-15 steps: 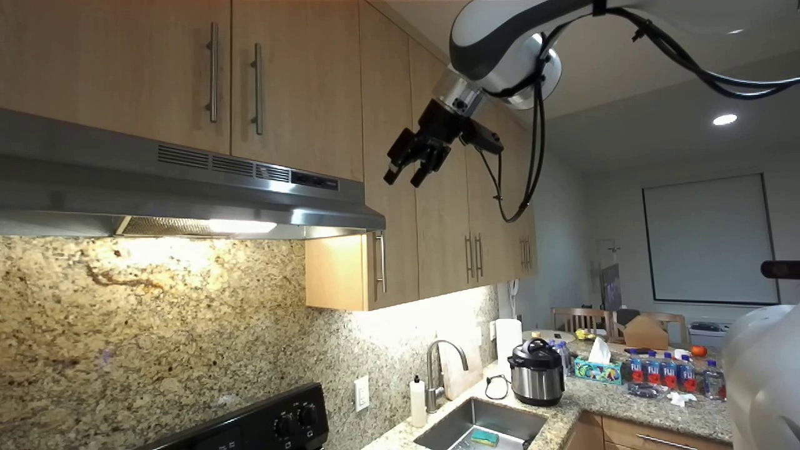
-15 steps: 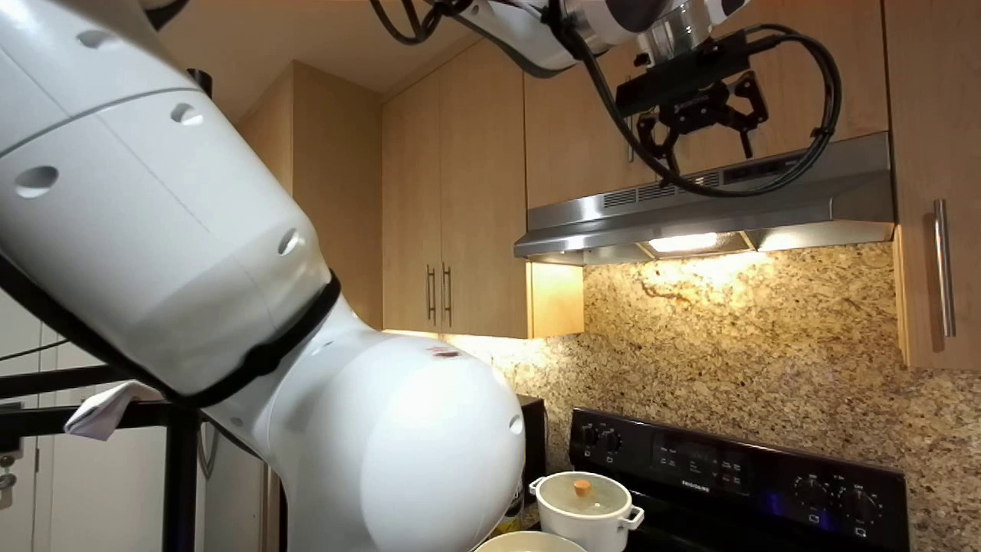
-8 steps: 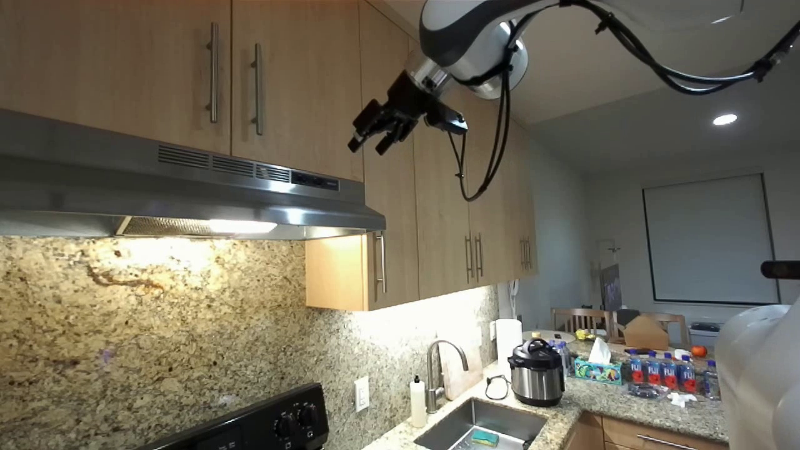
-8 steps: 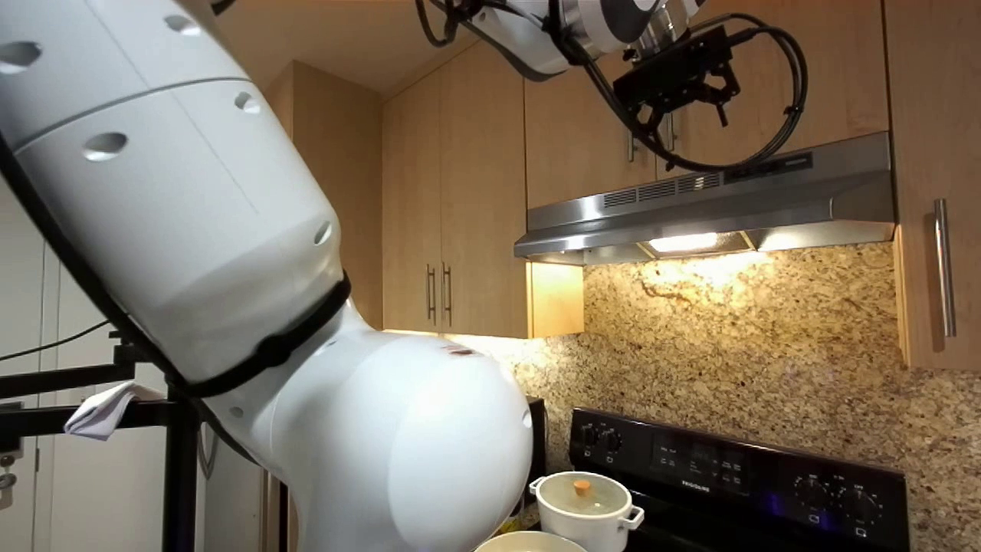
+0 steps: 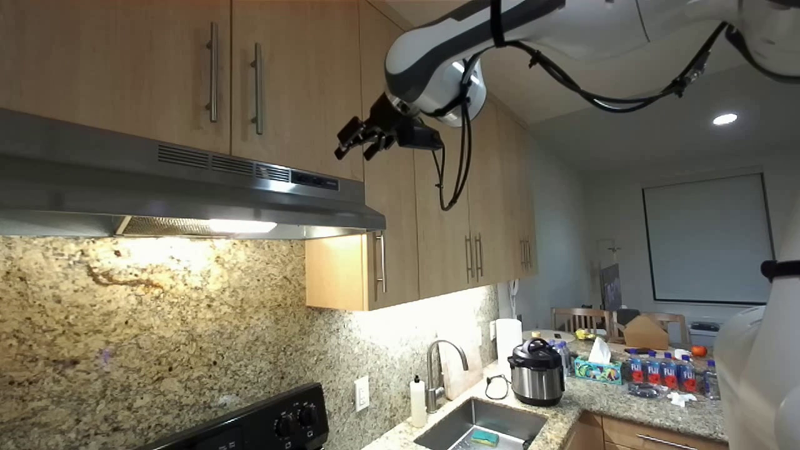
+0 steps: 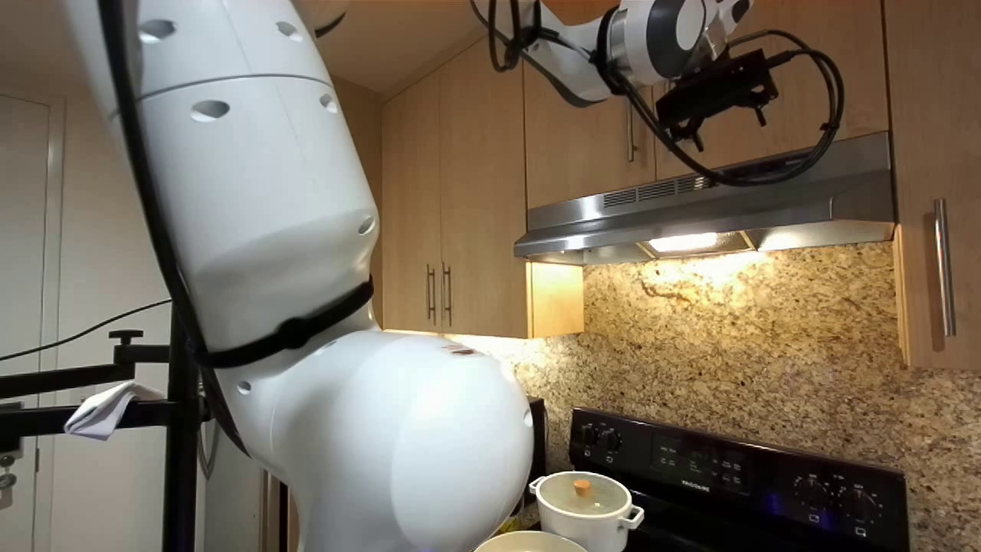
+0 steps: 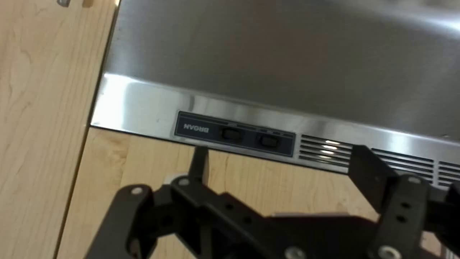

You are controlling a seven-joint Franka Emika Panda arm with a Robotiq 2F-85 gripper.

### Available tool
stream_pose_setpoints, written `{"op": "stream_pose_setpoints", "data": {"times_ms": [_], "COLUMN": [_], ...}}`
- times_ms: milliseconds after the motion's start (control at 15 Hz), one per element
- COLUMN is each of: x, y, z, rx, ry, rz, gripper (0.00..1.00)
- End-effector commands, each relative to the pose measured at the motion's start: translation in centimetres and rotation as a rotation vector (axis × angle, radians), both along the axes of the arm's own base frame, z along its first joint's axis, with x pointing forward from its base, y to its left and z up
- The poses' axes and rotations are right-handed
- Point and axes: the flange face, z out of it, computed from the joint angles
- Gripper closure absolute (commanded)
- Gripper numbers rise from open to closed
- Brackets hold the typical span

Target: Turn off the light stove switch

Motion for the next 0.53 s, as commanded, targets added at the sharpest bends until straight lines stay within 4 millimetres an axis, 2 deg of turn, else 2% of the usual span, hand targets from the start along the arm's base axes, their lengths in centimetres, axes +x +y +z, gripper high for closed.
{"op": "stream_pose_setpoints", "data": {"times_ms": [0,267,467], "x": [3.1,5.6,6.9], "y": [-1.1,-2.2,-1.8], "z": [0.3,-0.7,-2.1], "rx": [0.041,0.028,0.035], "ry": [-0.073,-0.068,-0.029], "rz": [-0.064,-0.08,-0.073], "gripper": [0.0,0.0,0.0]}}
